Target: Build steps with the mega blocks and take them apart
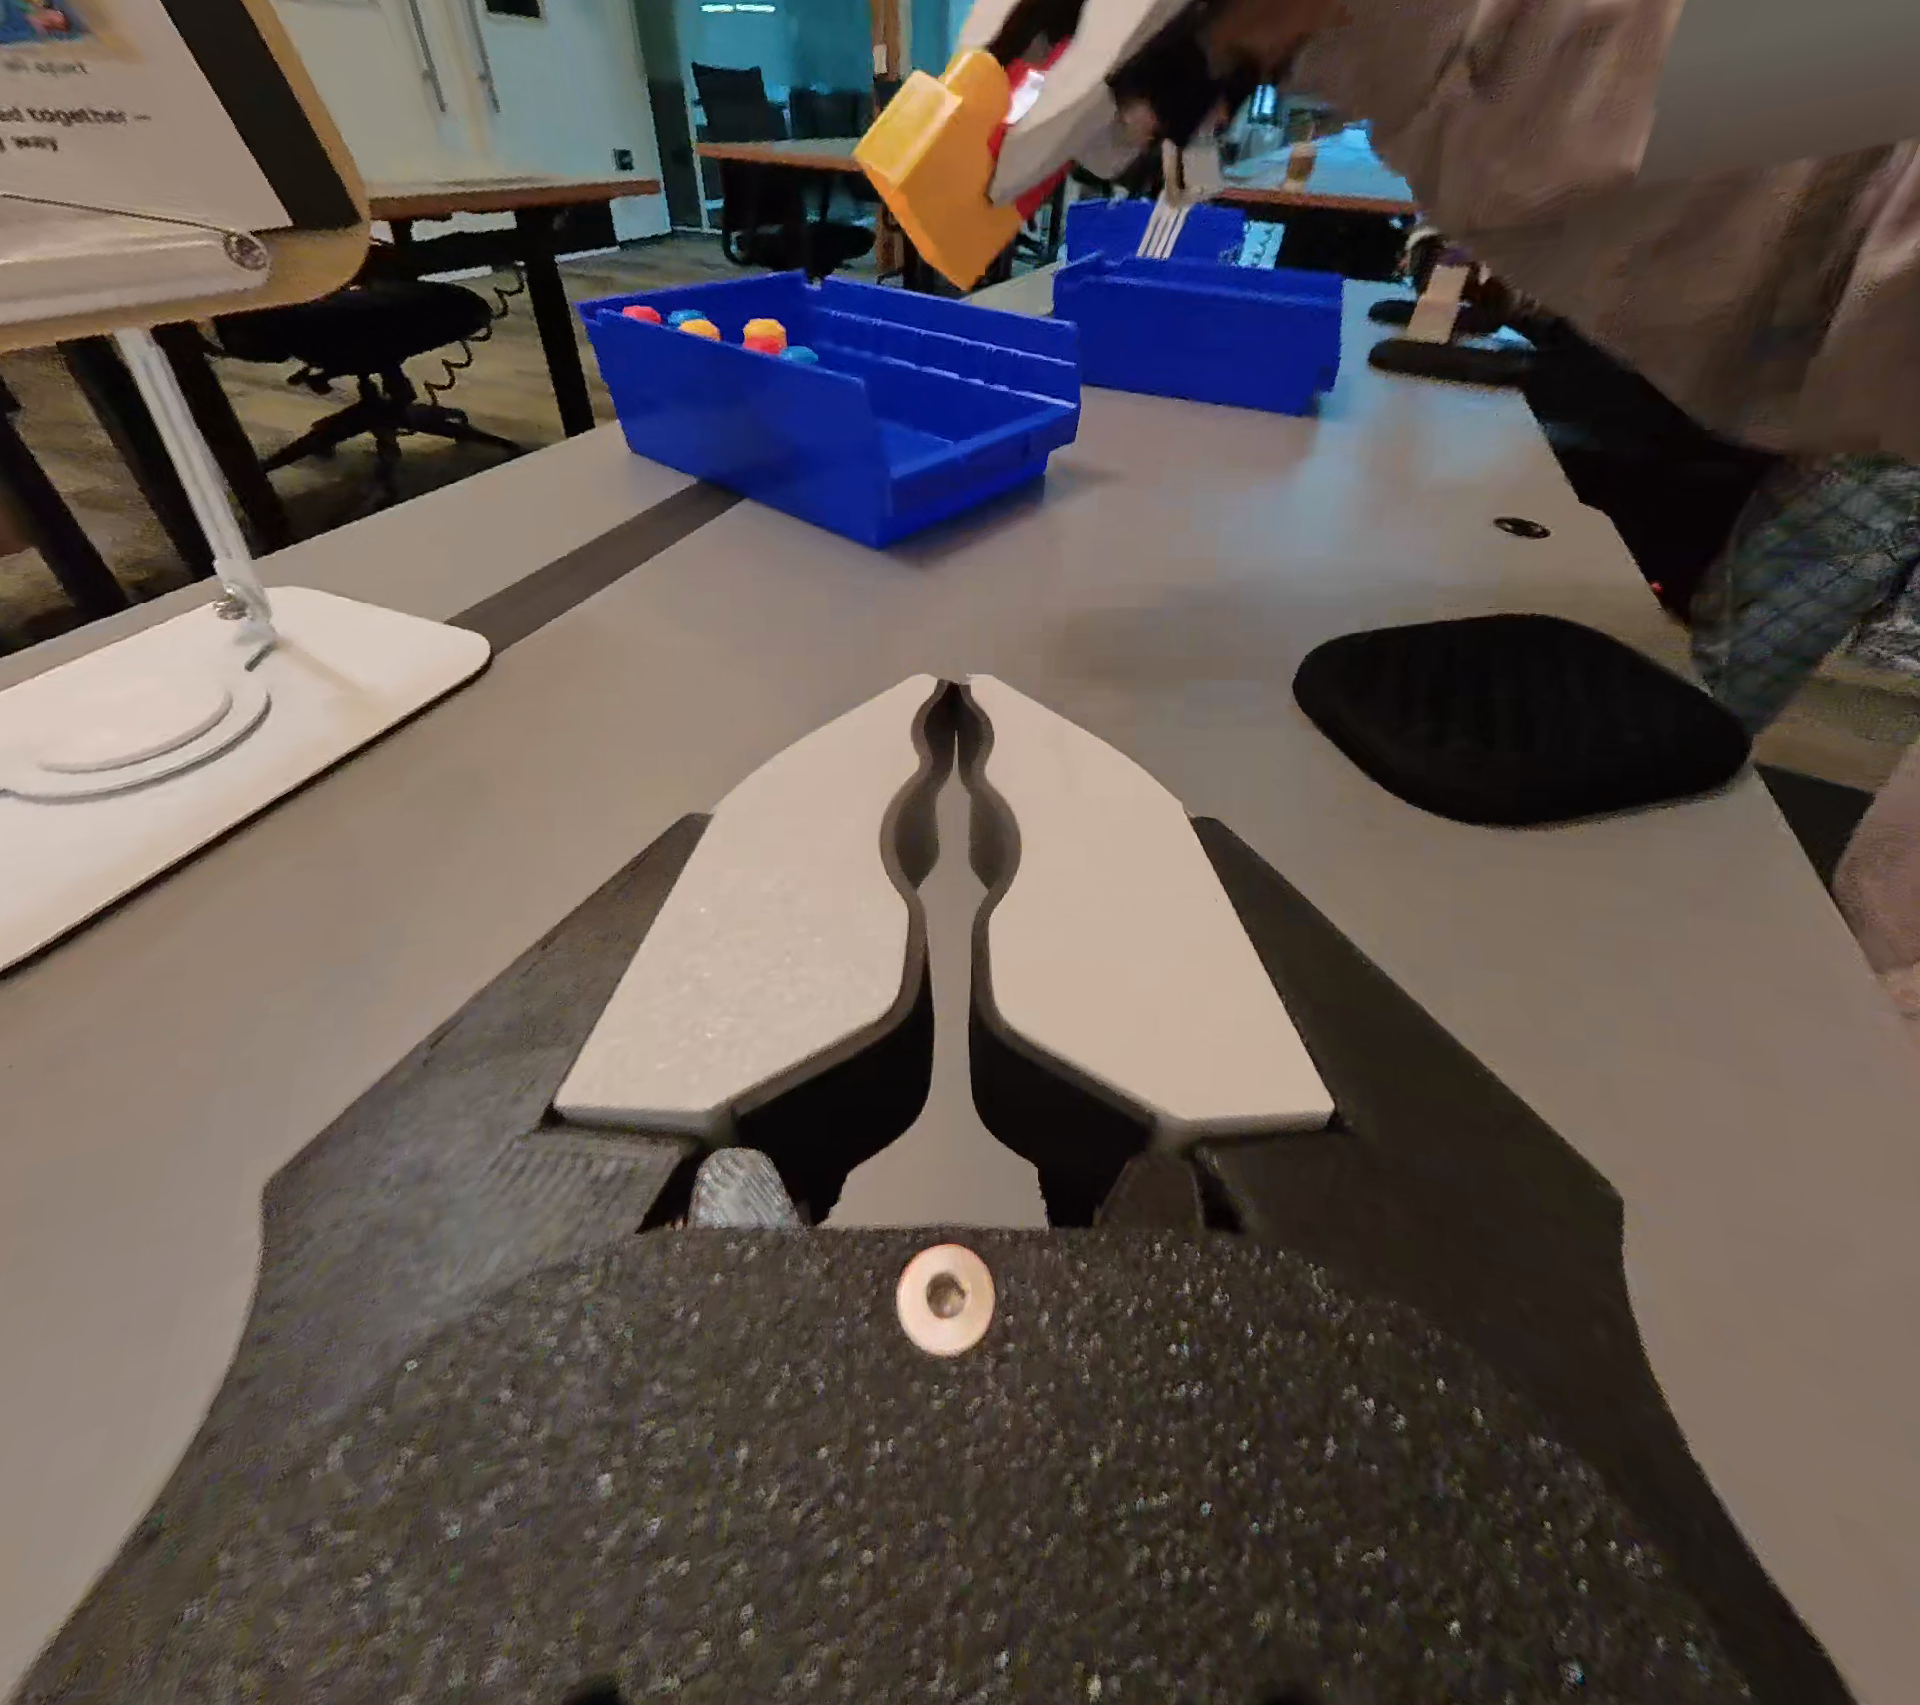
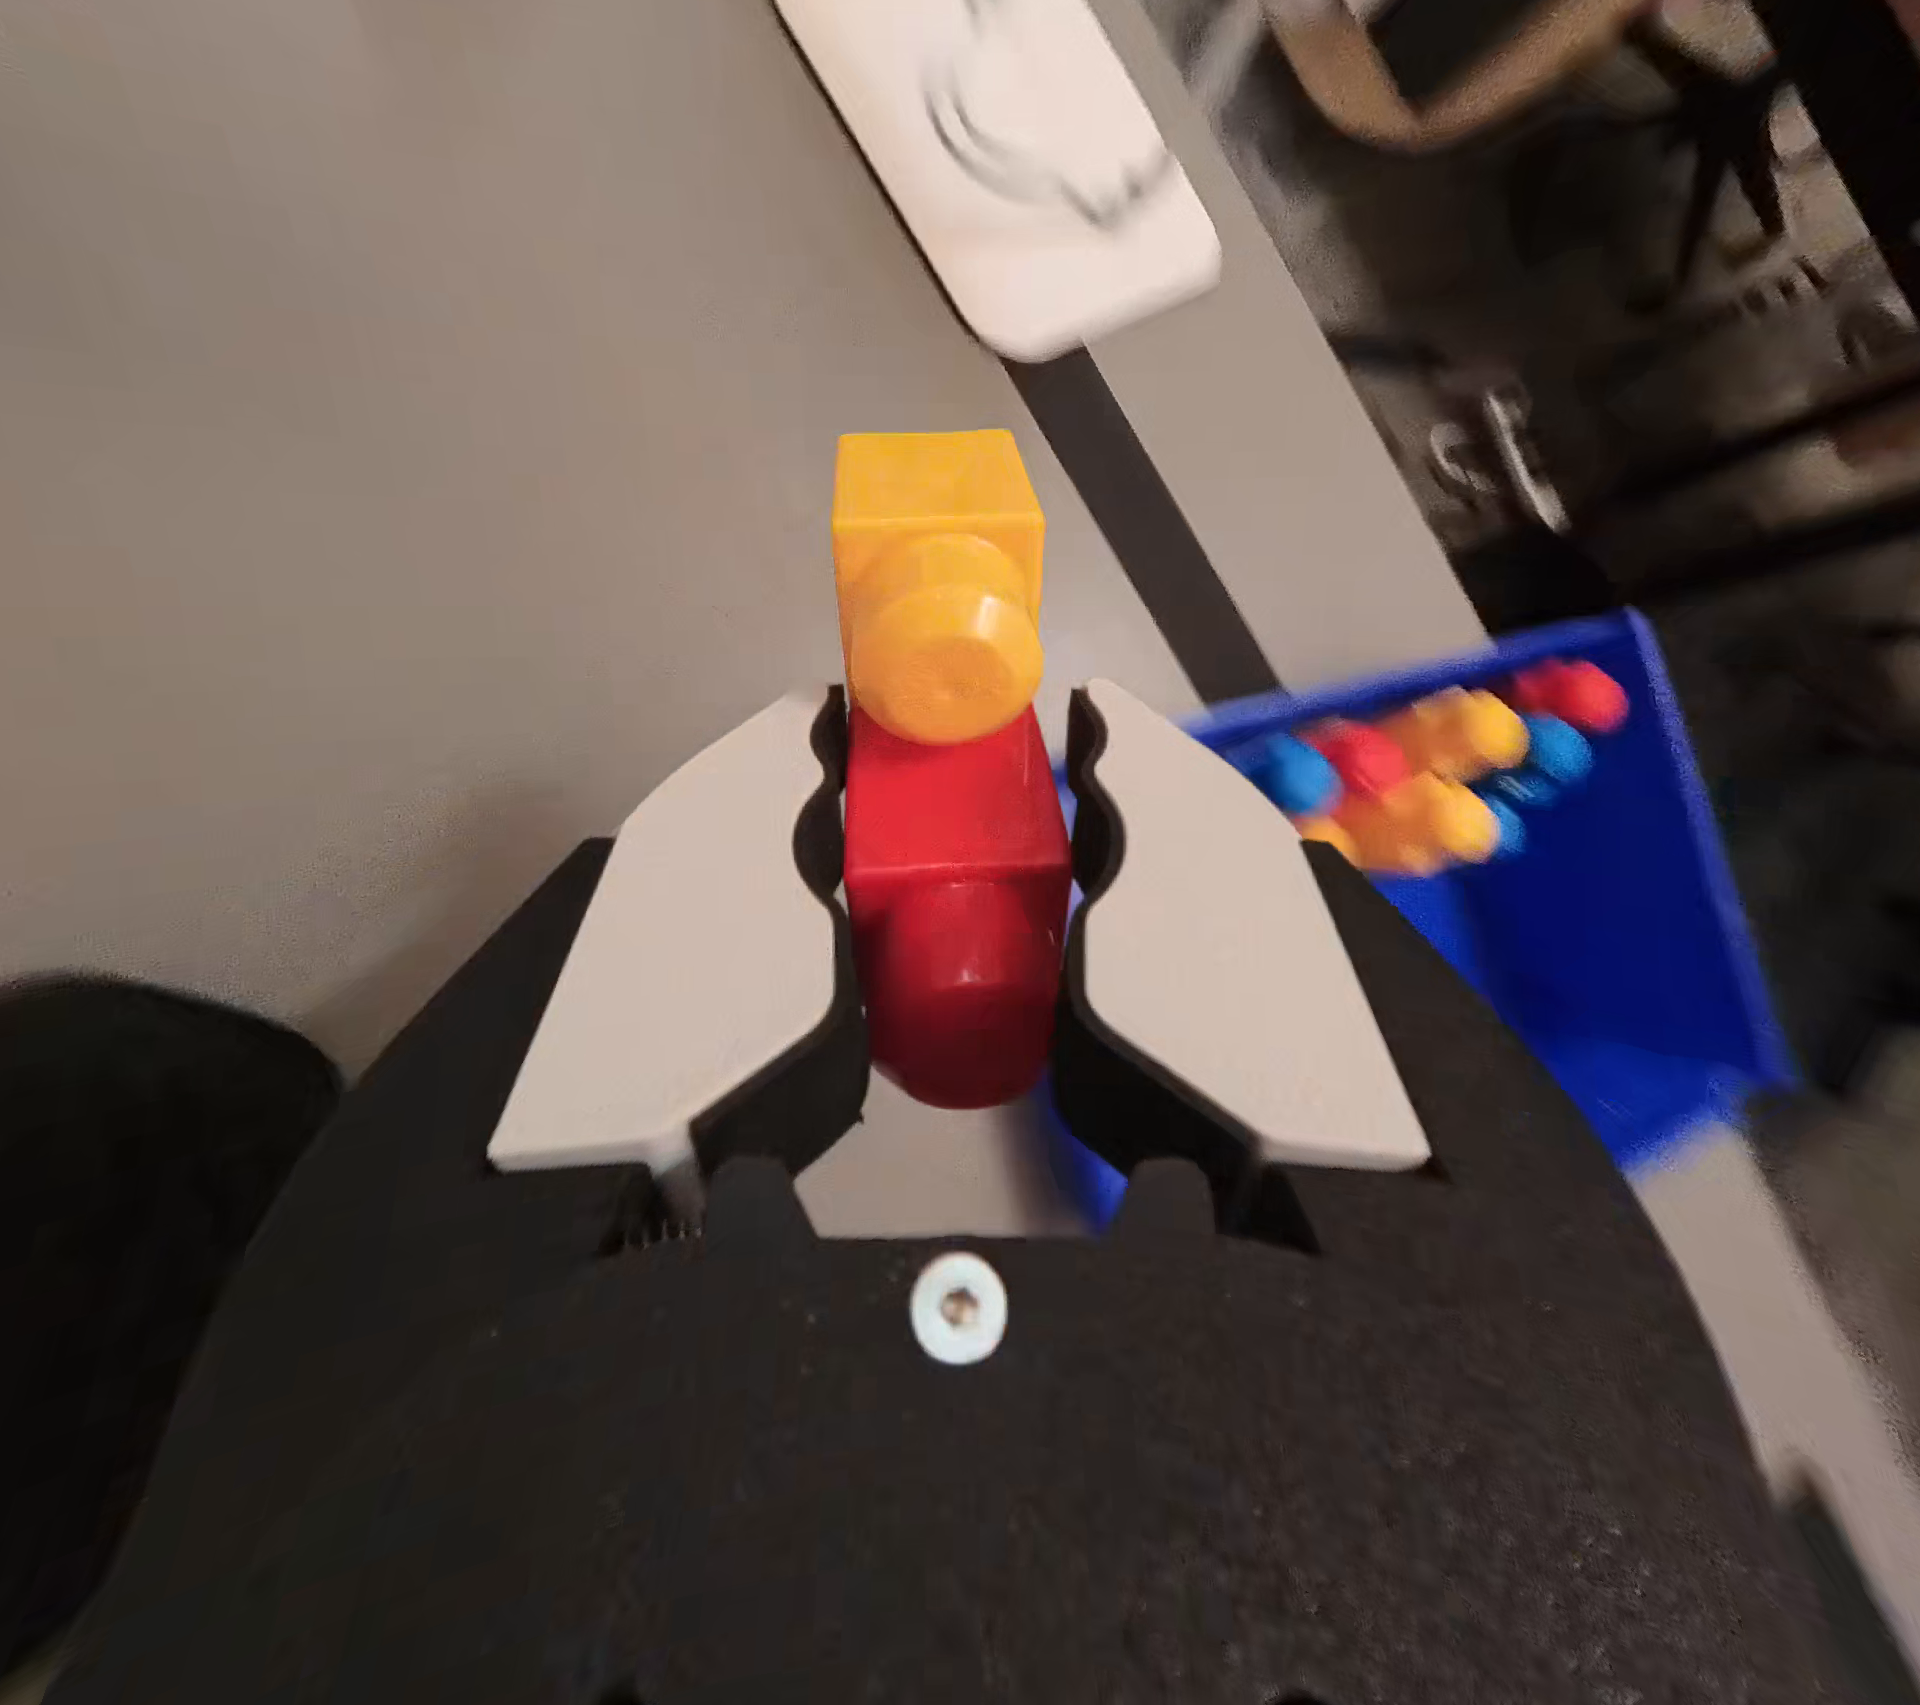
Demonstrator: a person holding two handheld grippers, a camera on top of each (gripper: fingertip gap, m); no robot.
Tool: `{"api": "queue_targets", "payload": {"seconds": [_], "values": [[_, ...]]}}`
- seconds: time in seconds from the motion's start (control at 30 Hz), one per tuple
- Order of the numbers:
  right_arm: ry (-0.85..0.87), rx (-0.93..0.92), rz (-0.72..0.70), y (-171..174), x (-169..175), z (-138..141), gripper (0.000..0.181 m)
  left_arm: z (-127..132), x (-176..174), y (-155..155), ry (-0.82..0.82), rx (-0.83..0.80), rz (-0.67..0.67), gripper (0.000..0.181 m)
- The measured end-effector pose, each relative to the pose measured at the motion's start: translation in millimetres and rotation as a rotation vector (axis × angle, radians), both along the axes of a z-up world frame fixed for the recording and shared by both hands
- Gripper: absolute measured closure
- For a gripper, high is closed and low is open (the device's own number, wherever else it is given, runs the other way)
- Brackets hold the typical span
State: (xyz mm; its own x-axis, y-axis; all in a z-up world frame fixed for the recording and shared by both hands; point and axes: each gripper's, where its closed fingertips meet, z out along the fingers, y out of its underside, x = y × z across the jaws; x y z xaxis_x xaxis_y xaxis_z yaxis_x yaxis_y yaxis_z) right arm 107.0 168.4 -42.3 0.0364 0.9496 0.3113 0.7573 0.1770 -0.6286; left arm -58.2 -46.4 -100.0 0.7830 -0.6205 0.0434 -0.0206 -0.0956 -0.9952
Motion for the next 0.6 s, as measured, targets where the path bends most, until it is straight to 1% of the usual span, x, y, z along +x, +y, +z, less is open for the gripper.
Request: {"api": "queue_targets", "payload": {"seconds": [0.07, 0.13, 0.23, 0.3, 0.43, 0.6], "values": [[-0.200, 0.059, -0.035, 40, 27, -9, 0.141, -3, 1, 0, 0.009, -0.006, -0.003, 0.181], [-0.384, 0.074, -0.045, 71, 49, -25, 0.141, -6, 1, 1, 0.024, -0.008, 0.004, 0.181], [-0.551, 0.051, -0.035, 100, 62, -53, 0.141, -11, 0, 3, 0.056, -0.008, 0.012, 0.181], [-0.625, 0.025, -0.024, 112, 64, -73, 0.141, -15, -1, 4, 0.070, -0.016, 0.021, 0.181], [-0.717, 0.007, 0.015, 125, 54, -115, 0.141, -21, -4, 6, 0.098, -0.041, 0.037, 0.181], [-0.783, -0.019, 0.055, 129, 47, -152, 0.140, -29, -16, 12, 0.125, -0.055, 0.091, 0.181]]}}
